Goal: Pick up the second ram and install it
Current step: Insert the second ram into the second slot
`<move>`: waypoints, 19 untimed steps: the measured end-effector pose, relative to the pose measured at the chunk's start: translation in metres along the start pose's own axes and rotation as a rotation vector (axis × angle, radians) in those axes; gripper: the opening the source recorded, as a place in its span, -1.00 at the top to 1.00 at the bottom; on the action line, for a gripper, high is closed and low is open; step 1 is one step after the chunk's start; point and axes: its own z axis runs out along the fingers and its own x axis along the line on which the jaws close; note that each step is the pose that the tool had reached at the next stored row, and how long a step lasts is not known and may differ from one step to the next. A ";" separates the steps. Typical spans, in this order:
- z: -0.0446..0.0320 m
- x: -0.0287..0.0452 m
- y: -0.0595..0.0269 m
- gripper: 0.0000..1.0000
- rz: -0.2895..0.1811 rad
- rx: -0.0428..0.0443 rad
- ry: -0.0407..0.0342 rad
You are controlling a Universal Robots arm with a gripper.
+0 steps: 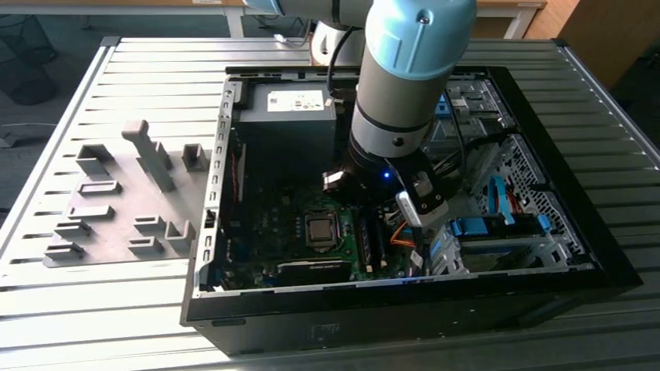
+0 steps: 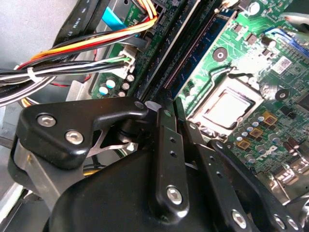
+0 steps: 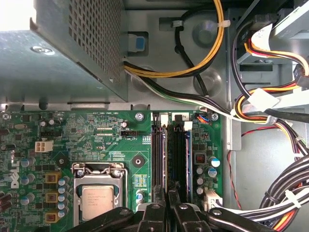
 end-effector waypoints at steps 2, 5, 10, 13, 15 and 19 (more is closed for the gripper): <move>0.0000 0.0000 0.0000 0.73 0.000 0.0000 0.0000; 0.0001 0.0000 0.0000 0.58 0.000 0.0000 0.0000; -0.0015 0.0000 0.0001 0.58 0.000 0.0000 0.0000; -0.0074 0.0001 0.0004 0.58 0.000 0.0000 0.0000; -0.0132 0.0002 0.0007 0.58 0.000 0.0000 0.0001; -0.0182 0.0003 0.0011 0.58 0.000 -0.0002 0.0013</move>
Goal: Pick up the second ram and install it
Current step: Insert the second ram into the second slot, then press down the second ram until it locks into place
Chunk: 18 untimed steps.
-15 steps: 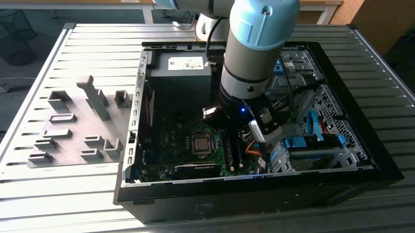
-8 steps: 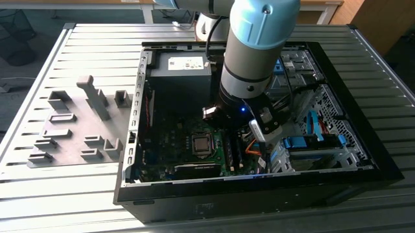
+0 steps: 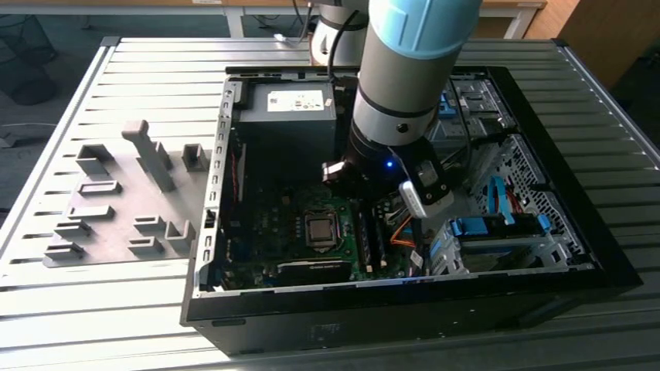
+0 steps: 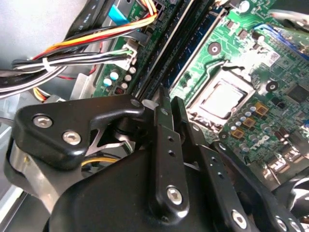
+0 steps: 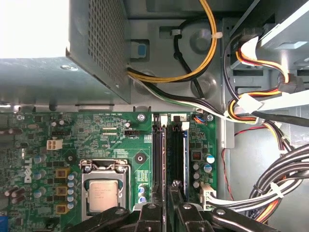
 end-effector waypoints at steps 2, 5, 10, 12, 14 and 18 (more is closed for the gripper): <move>0.0000 0.0000 0.0000 0.61 0.000 0.0000 0.0001; -0.0002 0.0000 0.0000 0.79 0.000 0.0002 0.0001; 0.0013 -0.0001 -0.0001 0.79 0.000 0.0002 0.0001; 0.0023 -0.0001 -0.0002 0.79 0.000 0.0004 0.0002; 0.0031 -0.0001 -0.0002 0.79 0.000 0.0004 0.0002; 0.0049 -0.0004 -0.0003 0.79 0.000 0.0001 0.0002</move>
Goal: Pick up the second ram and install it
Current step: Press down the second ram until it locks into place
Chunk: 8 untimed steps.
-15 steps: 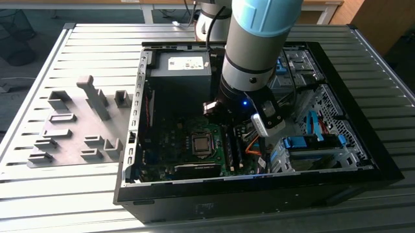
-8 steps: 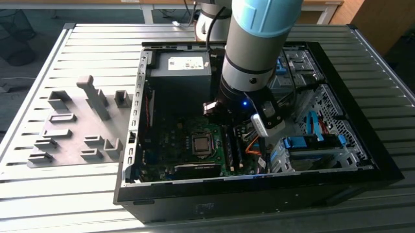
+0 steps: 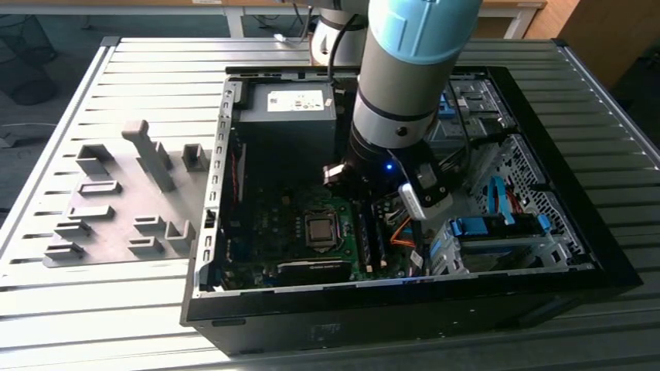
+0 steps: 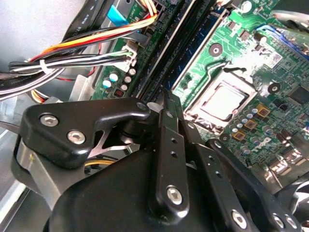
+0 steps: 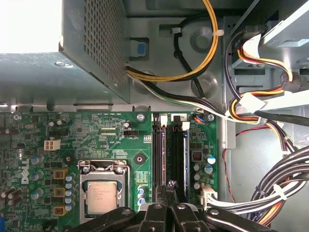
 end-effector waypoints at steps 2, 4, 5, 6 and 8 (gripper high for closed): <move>0.0014 -0.0003 -0.0001 0.79 0.000 0.0001 0.0000; 0.0028 -0.0005 -0.0002 0.79 0.000 0.0001 -0.0001; 0.0034 -0.0005 -0.0002 0.79 0.000 0.0001 -0.0001; 0.0040 -0.0005 -0.0003 0.79 0.000 0.0002 0.0000; 0.0050 -0.0005 -0.0004 0.79 0.000 0.0009 0.0003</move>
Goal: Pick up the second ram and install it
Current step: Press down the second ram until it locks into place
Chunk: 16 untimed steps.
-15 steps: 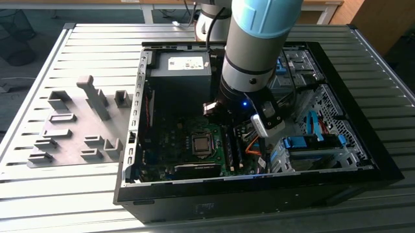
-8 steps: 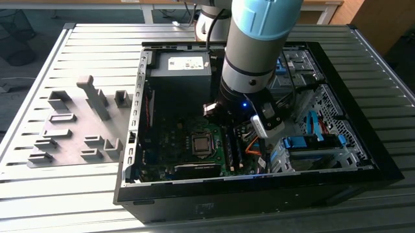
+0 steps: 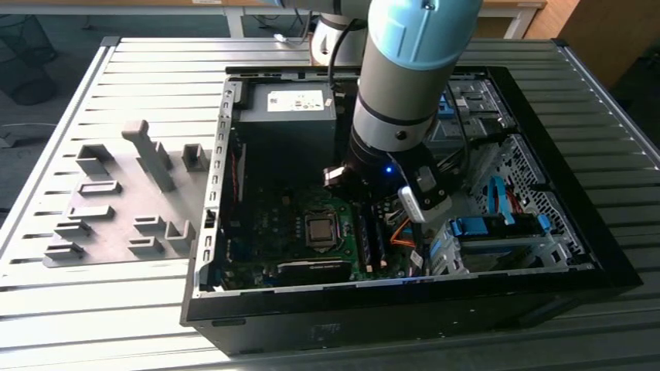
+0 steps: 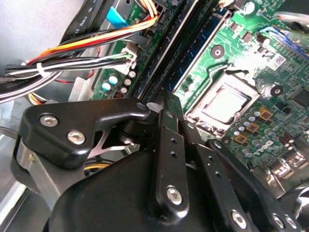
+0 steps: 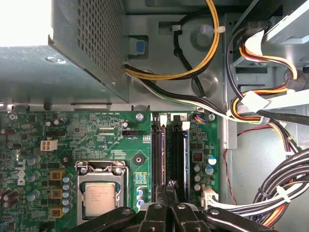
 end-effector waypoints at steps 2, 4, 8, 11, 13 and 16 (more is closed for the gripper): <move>0.0013 0.0000 -0.0001 0.79 0.000 0.0001 0.0000; 0.0029 -0.0001 -0.0001 0.79 0.000 -0.0006 -0.0002; 0.0046 -0.0001 -0.0003 0.79 0.000 0.0001 0.0000; 0.0007 -0.0002 0.0005 0.79 0.000 -0.0042 -0.0013; -0.0070 0.0001 0.0005 0.79 0.000 -0.0008 -0.0002; -0.0156 0.0002 0.0010 0.79 0.000 -0.0009 -0.0003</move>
